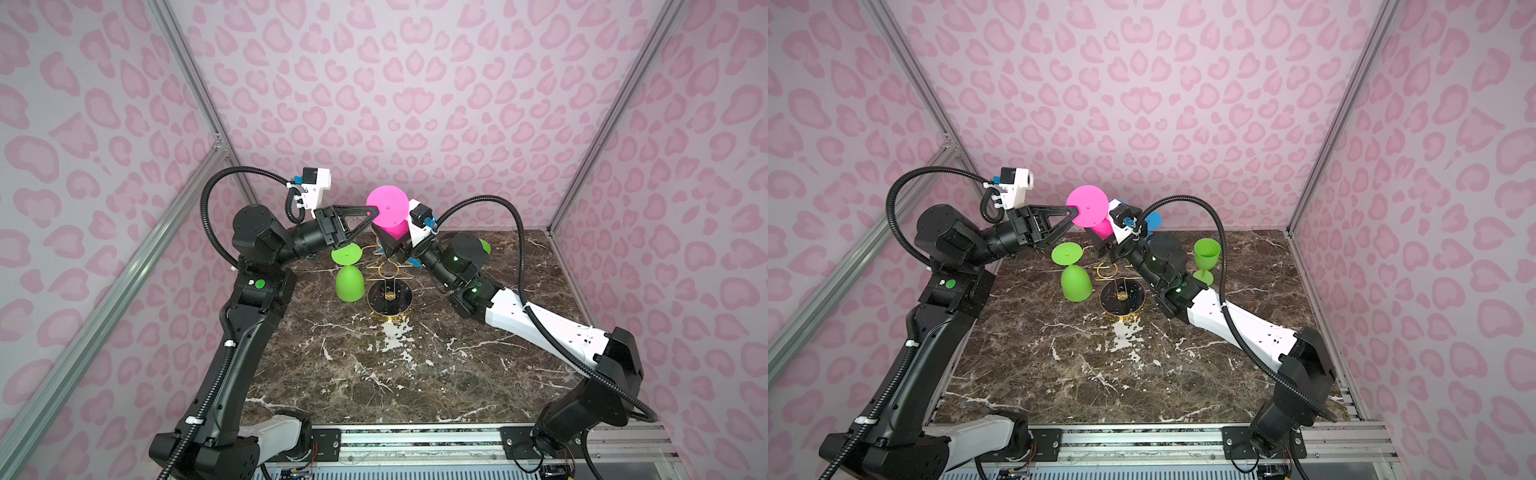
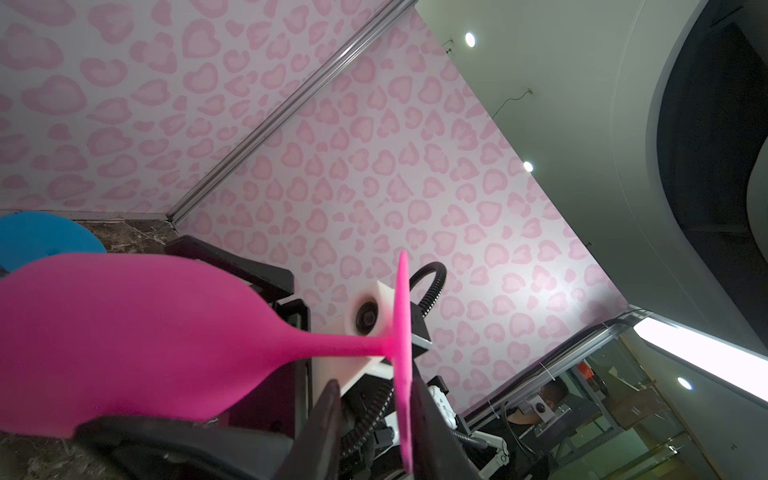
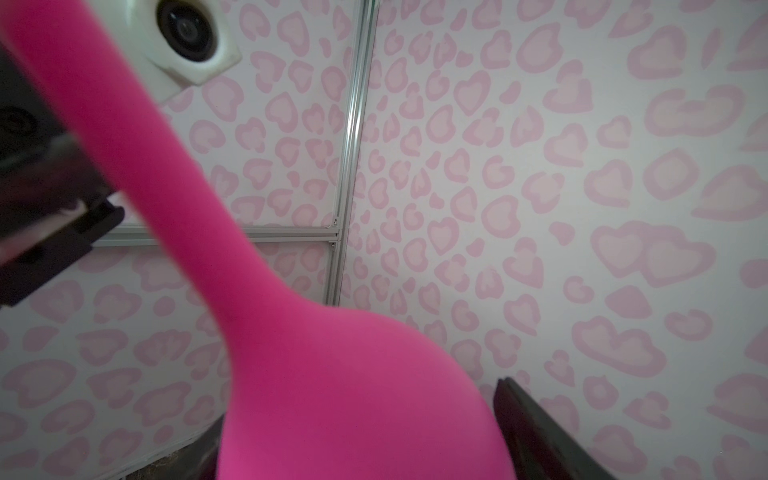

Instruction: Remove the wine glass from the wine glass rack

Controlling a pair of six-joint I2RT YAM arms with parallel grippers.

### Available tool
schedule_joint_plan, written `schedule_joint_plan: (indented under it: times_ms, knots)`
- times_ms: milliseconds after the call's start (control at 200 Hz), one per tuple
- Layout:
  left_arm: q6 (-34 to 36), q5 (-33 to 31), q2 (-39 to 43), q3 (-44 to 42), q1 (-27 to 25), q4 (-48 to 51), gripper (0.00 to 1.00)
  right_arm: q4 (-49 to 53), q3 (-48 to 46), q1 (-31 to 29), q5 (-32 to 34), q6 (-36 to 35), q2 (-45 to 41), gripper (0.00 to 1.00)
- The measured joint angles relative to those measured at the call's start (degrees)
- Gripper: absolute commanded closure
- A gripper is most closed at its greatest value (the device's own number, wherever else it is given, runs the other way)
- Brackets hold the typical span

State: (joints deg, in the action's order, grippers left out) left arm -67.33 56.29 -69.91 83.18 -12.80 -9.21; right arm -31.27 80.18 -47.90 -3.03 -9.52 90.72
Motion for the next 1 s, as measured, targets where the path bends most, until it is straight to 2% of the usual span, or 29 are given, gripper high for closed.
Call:
schedule_joint_plan:
  times_ms: [80, 240, 370, 585, 710, 880, 1000]
  knots:
    - [0.0, -0.2, 0.0, 0.2, 0.2, 0.0, 0.4, 2.1, 0.1, 0.0, 0.1, 0.6, -1.3, 0.21]
    - [1.7, -0.7, 0.5, 0.5, 1.3, 0.1, 0.35, 12.2, 2.5, 0.3, 0.4, 2.5, -4.8, 0.24]
    - [8.4, -3.7, 3.1, -0.8, 2.4, 1.0, 0.35, 23.7, 4.7, 1.2, 0.7, 4.2, -9.7, 0.28]
    - [28.2, -14.6, 7.0, -5.5, 2.4, 2.1, 0.34, 45.9, 13.6, 2.3, 0.9, 6.1, -15.2, 0.27]
    - [41.4, -20.5, 7.0, -7.7, 1.0, 1.6, 0.36, 56.0, 14.2, 2.5, -0.6, 7.5, -16.7, 0.29]
    - [59.5, -26.3, 6.1, -11.5, -1.6, 2.3, 0.39, 64.3, 11.9, 2.5, -1.4, 10.3, -17.6, 0.3]
    - [72.1, -25.9, 7.3, -13.8, -2.8, 1.7, 0.41, 66.9, 11.8, 2.5, -1.9, 12.1, -17.3, 0.32]
